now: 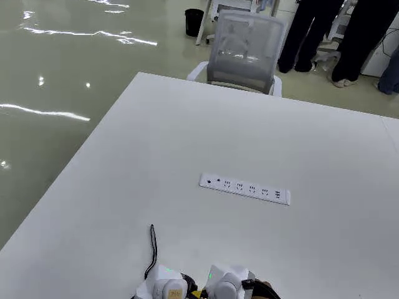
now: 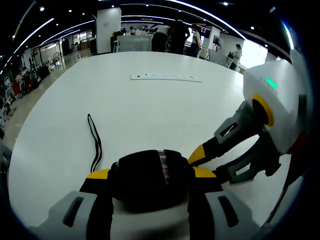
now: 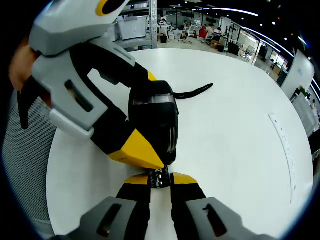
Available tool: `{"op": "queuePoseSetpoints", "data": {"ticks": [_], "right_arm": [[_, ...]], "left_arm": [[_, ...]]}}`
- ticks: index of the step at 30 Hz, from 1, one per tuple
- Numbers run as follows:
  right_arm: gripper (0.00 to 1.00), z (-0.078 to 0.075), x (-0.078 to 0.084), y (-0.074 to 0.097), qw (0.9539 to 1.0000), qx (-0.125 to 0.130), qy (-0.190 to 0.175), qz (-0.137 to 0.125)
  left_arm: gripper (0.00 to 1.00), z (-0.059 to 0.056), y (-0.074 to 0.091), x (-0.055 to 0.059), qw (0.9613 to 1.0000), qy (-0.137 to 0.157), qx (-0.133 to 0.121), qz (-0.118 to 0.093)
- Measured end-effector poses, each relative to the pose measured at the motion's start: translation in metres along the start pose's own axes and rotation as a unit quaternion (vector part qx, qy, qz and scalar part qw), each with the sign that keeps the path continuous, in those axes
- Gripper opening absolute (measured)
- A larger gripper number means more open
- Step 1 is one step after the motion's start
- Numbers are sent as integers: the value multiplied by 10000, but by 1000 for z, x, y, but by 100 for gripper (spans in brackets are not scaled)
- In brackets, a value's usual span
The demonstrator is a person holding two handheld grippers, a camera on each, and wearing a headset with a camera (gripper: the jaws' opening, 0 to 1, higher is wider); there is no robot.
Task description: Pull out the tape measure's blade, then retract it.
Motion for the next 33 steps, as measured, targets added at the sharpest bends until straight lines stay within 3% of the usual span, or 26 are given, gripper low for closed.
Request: {"op": "queuePoseSetpoints", "data": {"ticks": [15,17,21,26,33], "right_arm": [[15,-1,-5,-4,9998,-52,-194,-74],[15,1,-1,-2,10000,-32,-53,-3],[24,-5,7,2,9998,12,-200,-78],[11,0,15,5,9998,-53,-34,-177],[5,4,14,5,9996,-110,-17,-247]], "left_arm": [[57,1,0,-1,10000,27,7,6],[57,1,0,-1,10000,28,11,1],[57,1,0,0,10000,31,9,-9],[57,1,0,0,10000,28,13,-16],[57,0,0,0,10000,38,11,-20]]}}
Point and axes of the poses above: the centre of the closed fingertips' face, and the gripper's own axes: y roughly backward along the fingers, z roughly to its left, x roughly out of its underside, the point moved 5 cm from there along y, roughly backward along the fingers, and after that the axes turned 13 degrees about x, right-handed, at the moved point
